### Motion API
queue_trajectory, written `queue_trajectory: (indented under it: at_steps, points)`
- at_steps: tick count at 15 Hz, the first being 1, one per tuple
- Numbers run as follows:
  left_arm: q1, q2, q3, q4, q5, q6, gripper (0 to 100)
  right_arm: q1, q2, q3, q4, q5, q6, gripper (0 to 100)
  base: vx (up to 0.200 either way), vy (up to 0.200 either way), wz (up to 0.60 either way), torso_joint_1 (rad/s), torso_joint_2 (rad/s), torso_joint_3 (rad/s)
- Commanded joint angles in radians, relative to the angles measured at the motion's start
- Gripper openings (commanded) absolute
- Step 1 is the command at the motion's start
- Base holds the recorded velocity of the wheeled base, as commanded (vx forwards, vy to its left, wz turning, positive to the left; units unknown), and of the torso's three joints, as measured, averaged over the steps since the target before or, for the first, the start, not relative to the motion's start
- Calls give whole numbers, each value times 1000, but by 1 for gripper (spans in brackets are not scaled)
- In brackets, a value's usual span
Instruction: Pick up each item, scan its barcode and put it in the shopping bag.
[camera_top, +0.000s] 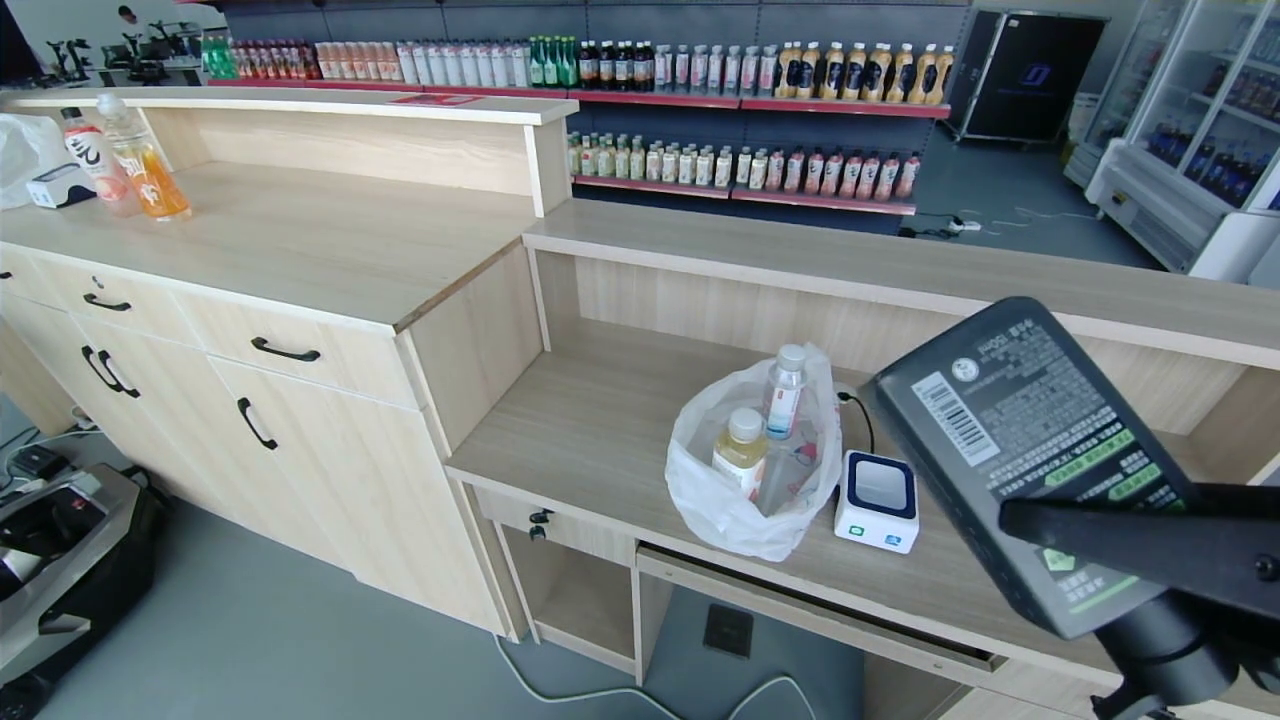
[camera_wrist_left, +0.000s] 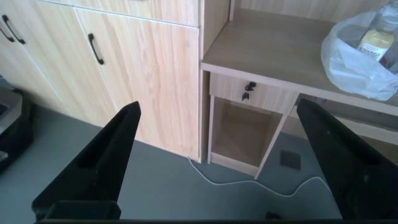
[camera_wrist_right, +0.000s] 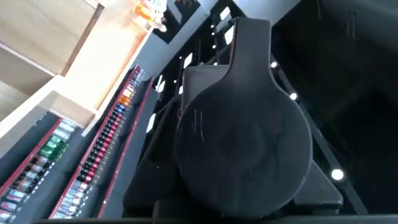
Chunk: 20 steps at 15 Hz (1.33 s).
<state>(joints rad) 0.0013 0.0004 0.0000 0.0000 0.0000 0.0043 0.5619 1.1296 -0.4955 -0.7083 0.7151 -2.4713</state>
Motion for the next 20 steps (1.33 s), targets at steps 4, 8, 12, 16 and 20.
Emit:
queue_trajectory:
  at_steps: [4, 8, 12, 16, 20]
  points:
    - [0, 0, 0, 0, 0, 0, 100, 88, 81, 2, -112, 0, 28, 0, 0, 0, 0, 0, 0, 0]
    - [0, 0, 0, 0, 0, 0, 100, 125, 104, 12, -120, 0, 25, 0, 0, 0, 0, 0, 0, 0]
    - [0, 0, 0, 0, 0, 0, 100, 104, 58, 31, -103, 15, 17, 0, 0, 0, 0, 0, 0, 0]
    - [0, 0, 0, 0, 0, 0, 100, 62, 32, 35, 29, 95, -38, 0, 0, 0, 0, 0, 0, 0]
    - [0, 0, 0, 0, 0, 0, 100, 62, 18, 34, 35, 96, -38, 0, 0, 0, 0, 0, 0, 0]
